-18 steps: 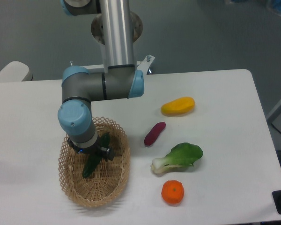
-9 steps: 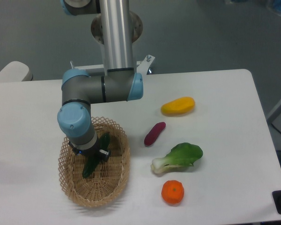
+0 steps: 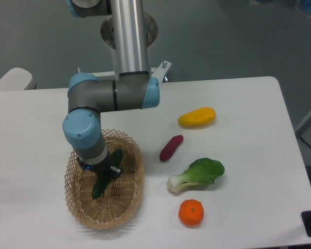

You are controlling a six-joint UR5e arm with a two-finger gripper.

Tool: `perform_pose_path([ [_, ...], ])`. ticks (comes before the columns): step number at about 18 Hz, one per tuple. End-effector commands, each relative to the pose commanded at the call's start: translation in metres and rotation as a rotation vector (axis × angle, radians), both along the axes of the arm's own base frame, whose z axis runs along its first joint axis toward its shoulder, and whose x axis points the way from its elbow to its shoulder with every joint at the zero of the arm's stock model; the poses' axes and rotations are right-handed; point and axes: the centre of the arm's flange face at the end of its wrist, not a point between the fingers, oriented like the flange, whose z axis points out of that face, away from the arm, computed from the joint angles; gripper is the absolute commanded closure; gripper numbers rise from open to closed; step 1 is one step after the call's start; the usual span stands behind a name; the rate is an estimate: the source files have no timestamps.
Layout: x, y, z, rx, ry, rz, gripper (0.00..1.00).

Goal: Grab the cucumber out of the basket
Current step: 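Lift the cucumber out of the basket and carry it toward the bok choy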

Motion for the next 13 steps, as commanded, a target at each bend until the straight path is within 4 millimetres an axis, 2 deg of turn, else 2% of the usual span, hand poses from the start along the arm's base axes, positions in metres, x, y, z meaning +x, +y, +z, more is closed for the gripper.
perform_pose_path([
  [4,-0.038,0.002,0.035,0.044,0.037,-0.024,0.71],
  [6,-0.066,-0.007,0.042,0.051,0.047,-0.006,0.71],
  [10,-0.131,-0.052,0.070,0.034,0.075,-0.075,0.71],
  [13,-0.176,-0.088,0.078,0.004,0.082,-0.141,0.71],
])
